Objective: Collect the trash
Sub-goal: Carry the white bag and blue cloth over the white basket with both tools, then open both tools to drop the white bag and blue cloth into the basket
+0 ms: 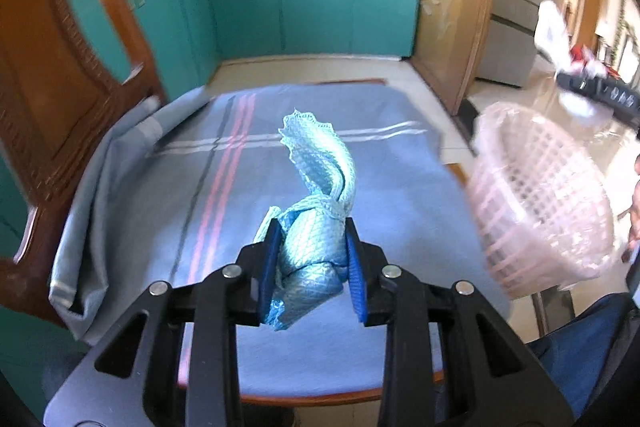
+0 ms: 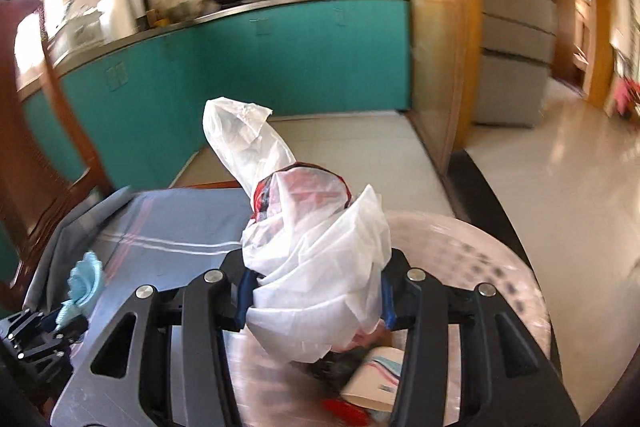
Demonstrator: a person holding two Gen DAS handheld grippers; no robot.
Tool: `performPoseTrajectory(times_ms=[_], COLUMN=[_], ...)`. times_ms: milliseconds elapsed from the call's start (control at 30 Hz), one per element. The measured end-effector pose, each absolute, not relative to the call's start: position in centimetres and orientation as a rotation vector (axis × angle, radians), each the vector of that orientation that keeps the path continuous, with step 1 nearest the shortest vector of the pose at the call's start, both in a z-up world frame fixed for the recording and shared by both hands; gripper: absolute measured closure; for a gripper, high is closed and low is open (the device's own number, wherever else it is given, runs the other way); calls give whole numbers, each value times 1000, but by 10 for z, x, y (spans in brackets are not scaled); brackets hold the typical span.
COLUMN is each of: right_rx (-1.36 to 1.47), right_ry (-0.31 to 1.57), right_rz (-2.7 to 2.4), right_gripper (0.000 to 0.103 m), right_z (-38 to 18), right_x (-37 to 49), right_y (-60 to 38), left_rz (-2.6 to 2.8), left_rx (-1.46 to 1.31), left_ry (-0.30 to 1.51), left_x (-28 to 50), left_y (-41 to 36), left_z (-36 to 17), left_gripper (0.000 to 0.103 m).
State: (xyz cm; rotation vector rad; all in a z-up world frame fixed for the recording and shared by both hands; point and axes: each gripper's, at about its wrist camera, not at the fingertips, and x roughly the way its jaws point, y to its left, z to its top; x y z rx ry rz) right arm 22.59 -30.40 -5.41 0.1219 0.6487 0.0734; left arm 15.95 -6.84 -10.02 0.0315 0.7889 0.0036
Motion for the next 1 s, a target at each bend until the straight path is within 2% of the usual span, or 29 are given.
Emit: performPoseTrajectory(times_ms=[367, 1000], right_rx=[171, 193], right_ry=[798, 808], right_rz=[-53, -77], right_gripper=[56, 56], right_z=[-89, -95], right_x=[225, 198], right_y=[-363, -396], left_rz=[-184, -396], left_rx=[91, 118], left_ry=[734, 783], left_x=[166, 200], left_y=[-153, -253], left_z=[-78, -95], left_gripper=[71, 71])
